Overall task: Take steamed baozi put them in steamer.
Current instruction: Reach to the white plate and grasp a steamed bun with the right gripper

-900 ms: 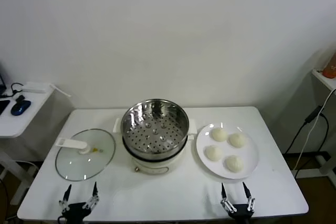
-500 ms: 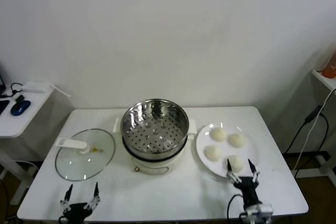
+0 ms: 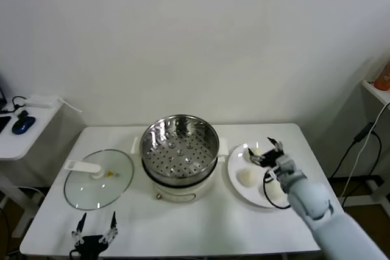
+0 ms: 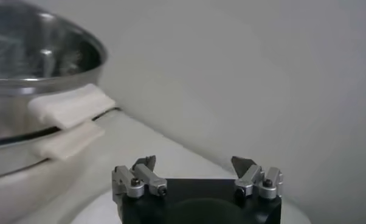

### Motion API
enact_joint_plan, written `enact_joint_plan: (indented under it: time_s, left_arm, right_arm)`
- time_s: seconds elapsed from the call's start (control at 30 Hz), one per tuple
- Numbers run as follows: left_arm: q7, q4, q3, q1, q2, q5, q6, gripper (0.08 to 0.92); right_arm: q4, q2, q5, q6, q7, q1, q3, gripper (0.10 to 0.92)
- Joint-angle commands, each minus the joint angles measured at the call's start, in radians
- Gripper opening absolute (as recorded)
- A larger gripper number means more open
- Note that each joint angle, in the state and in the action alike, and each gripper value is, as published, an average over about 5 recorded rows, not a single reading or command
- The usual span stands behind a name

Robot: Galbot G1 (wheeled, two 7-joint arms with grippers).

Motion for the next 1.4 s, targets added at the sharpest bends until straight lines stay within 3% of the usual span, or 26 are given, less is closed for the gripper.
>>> enact_joint_plan:
  time_s: [0.03,0.27,0.53,0.73,0.93,1.4]
  left_arm:
    - [0.001,0.003,0.0,0.005,0.002,0.01,-0.009,0.823]
    - [0.002,0.023,0.006,0.007,0.006,0.019,-0.03,0.823]
    - [0.004,0.046,0.014,0.0,0.018,0.025,-0.043,0.823]
    - [0.003,0.06,0.01,-0.004,0.024,0.023,-0.054,0.823]
    - [0.007,0.069,-0.004,-0.01,0.03,0.022,-0.067,0.823]
    - [0.015,0.103,-0.02,-0.016,0.037,0.049,-0.086,0.823]
  right_arm:
    - [-0.091,-0.307,-0.028,-0.149,-0.405,0.645,-0.634,0.823]
    - [-0.254,-0.27,-0.086,0.058,-0.612,1.034,-1.081,0.823]
    - [-0.49,-0.059,-0.043,0.238,-0.746,1.193,-1.295,0.823]
    - [-0.694,0.101,-0.055,0.352,-0.807,1.151,-1.305,0.823]
    - [-0.84,0.199,-0.09,0.397,-0.779,1.05,-1.233,0.823]
    - [-0.918,0.249,-0.083,0.386,-0.768,0.905,-1.085,0.823]
